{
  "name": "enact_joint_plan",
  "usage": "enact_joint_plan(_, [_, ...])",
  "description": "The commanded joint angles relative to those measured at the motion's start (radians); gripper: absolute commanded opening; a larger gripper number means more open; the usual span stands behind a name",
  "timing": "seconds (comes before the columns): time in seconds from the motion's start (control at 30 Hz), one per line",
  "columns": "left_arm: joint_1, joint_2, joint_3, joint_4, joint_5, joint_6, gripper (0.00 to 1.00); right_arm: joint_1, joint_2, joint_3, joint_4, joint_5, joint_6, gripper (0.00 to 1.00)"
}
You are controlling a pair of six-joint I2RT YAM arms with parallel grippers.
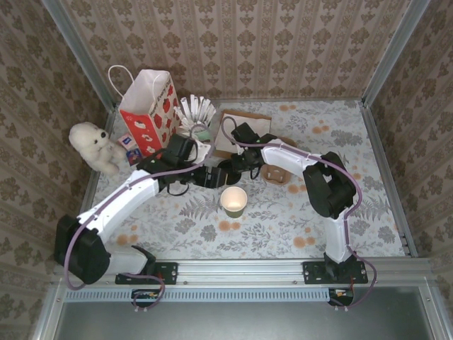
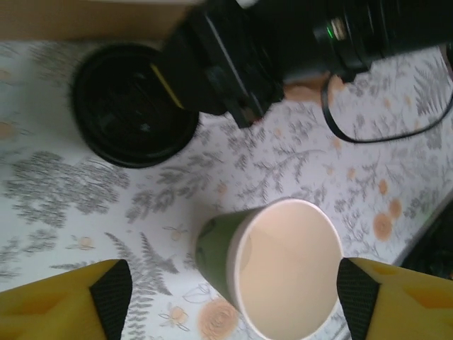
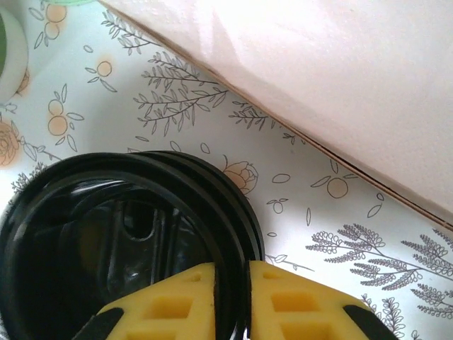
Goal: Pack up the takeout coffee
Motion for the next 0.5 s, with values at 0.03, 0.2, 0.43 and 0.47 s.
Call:
enact_joint_plan(0.03, [0.067, -0.045, -0.052, 0.063, -0.089, -0.120, 0.83, 0.025, -0.012, 0.023, -0.029, 0.084, -0.041, 0.13])
enact_joint_plan(0.2, [0.110, -0.045, -0.073, 0.090, -0.113, -0.166, 0.86, 0.038, -0.062, 0.009, -0.016, 0.159, -0.049, 0.12])
enact_joint_plan(0.43, [0.117, 0.008, -0.052, 0.139, -0.073, -0.215, 0.87, 0.070, -0.122, -0.031, 0.051, 0.253, -0.037, 0.08])
enact_joint_plan(0.47, [0.118, 0.020, -0.045, 0.147, -0.060, -0.221, 0.87, 0.073, -0.129, -0.038, 0.060, 0.259, -0.036, 0.08])
